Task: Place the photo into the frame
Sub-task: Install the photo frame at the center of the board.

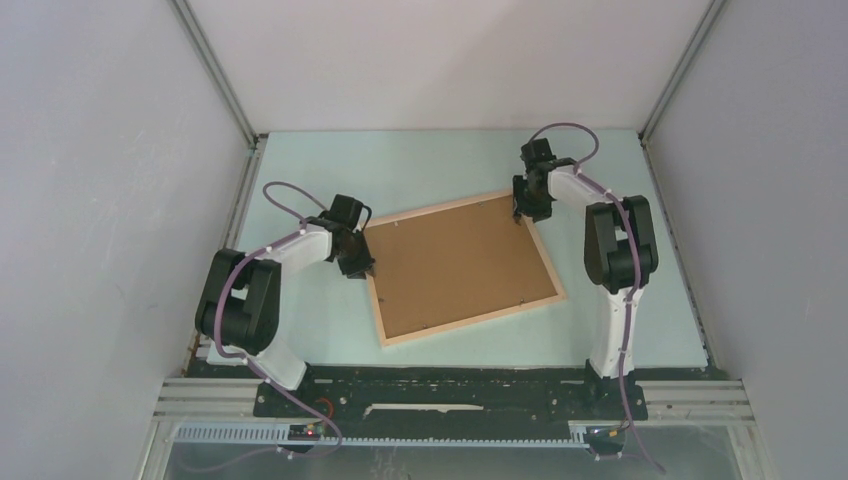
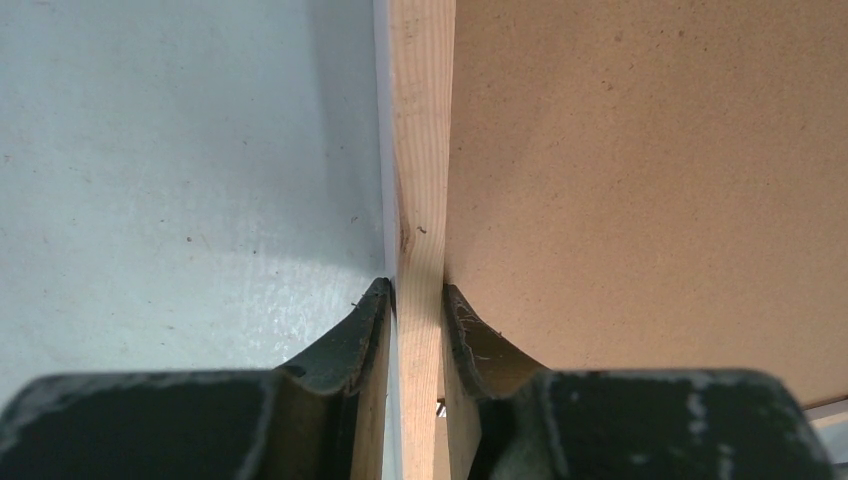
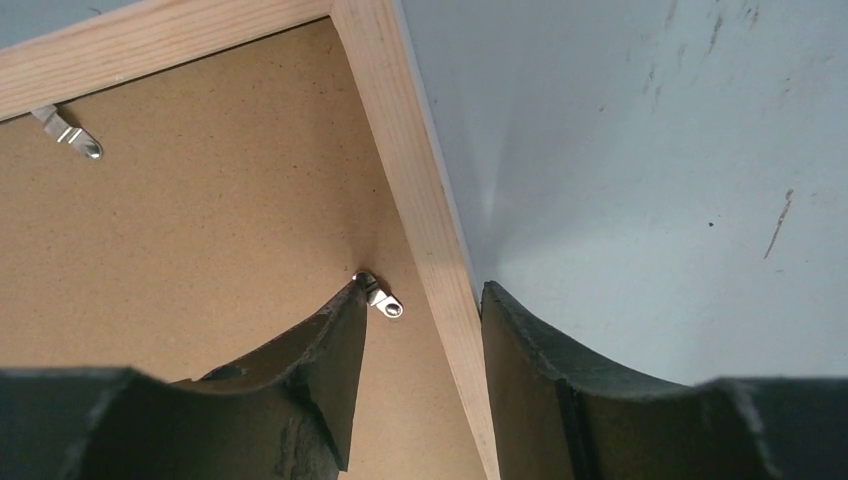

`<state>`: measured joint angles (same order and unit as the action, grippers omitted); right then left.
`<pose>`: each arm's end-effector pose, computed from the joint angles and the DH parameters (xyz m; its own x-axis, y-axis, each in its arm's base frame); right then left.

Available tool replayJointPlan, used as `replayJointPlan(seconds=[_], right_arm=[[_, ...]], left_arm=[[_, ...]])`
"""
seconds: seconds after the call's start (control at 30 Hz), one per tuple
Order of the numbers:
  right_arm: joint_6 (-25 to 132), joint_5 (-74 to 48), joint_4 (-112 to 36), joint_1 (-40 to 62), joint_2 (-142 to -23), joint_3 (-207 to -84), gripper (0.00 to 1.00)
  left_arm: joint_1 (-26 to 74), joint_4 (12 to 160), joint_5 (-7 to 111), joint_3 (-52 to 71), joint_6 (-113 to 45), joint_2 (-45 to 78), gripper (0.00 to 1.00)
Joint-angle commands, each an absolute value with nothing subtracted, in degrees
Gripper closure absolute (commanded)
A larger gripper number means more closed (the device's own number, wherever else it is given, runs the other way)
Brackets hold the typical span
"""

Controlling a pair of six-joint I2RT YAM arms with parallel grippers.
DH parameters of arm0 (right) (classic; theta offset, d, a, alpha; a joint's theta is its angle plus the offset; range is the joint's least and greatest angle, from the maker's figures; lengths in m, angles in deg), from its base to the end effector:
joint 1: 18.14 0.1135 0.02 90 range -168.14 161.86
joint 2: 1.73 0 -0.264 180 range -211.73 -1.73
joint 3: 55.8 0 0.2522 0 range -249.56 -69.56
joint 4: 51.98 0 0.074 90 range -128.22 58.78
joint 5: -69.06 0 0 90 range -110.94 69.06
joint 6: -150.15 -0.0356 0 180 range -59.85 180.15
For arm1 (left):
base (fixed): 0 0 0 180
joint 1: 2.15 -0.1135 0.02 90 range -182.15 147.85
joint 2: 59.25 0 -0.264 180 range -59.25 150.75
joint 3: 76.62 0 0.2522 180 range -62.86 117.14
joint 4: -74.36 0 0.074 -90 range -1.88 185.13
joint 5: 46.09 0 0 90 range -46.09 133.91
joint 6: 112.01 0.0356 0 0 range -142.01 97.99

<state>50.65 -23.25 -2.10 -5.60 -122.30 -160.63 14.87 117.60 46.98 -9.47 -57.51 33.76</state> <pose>0.4320 0.0946 0.1726 -0.9100 -0.0335 -0.4132 -0.0512 0.9982 0.0319 0.2862 -0.0896 0.1648 -0.9076 -0.3286 -0.2614 -0.2659 0.9316 -0.2479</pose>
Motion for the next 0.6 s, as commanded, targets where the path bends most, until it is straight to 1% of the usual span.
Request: replayJointPlan(seconds=[0.0,0.17,0.27,0.37,0.5,0.57], right_arm=[[50.08,-26.13,-0.55,-5.09,-124.23,-163.89,0.48],[49.21,-26.79,0.23,-4.57,-125.48,-165.16,0.46],[47.51,-28.83,1.8,-4.62,-126.28,-166.17,0.49],[42.86,-28.7,3.44,-5.55,-126.83,-166.77,0.63],[36.7,-24.93,3.69,-6.44,-126.24,-166.09,0.85],[34.39,-23.82,3.47,-6.2,-126.17,-166.29,0.93]], left_arm=[[15.1,115.12,47.94,-9.86,-57.16,33.73,0.9],[15.08,115.16,47.87,-9.86,-57.16,33.74,0.91],[15.08,115.11,47.95,-9.91,-57.16,33.58,0.91],[15.14,115.04,47.93,-9.95,-57.29,33.69,0.91],[15.08,114.87,48.17,-10.08,-57.51,33.83,0.92],[15.08,114.76,48.3,-10.13,-57.52,33.94,0.92]])
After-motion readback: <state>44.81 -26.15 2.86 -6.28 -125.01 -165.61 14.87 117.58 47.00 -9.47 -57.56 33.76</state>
